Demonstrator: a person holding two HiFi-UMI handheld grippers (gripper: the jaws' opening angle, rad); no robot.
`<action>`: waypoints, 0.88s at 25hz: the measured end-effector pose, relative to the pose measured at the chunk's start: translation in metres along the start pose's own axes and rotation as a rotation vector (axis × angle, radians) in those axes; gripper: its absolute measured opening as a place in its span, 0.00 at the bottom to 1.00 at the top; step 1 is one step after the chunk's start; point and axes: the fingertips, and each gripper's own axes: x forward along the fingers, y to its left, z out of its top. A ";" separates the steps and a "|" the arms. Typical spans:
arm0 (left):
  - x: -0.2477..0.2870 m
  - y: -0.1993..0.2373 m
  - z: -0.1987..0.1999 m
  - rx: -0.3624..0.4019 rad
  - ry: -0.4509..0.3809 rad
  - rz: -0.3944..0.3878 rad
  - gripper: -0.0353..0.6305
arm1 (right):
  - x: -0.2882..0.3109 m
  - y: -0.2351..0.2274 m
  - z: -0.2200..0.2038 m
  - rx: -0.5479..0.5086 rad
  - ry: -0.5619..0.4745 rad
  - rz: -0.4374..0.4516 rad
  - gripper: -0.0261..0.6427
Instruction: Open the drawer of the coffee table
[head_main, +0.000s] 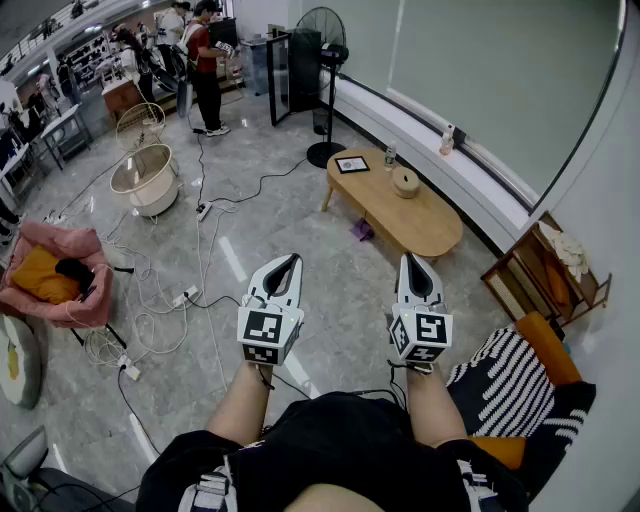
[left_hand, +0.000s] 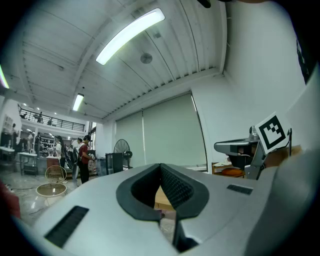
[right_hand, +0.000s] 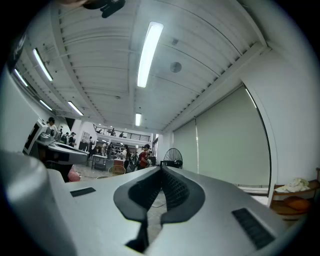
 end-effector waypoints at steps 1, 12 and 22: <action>0.003 -0.002 0.001 0.000 0.000 -0.002 0.08 | 0.001 -0.002 0.000 0.002 0.000 -0.001 0.06; 0.011 0.002 -0.005 0.007 0.013 -0.012 0.08 | 0.009 -0.005 -0.007 0.007 0.015 -0.025 0.06; 0.061 0.022 -0.024 0.007 0.045 0.002 0.08 | 0.069 -0.022 -0.034 0.027 0.029 -0.018 0.06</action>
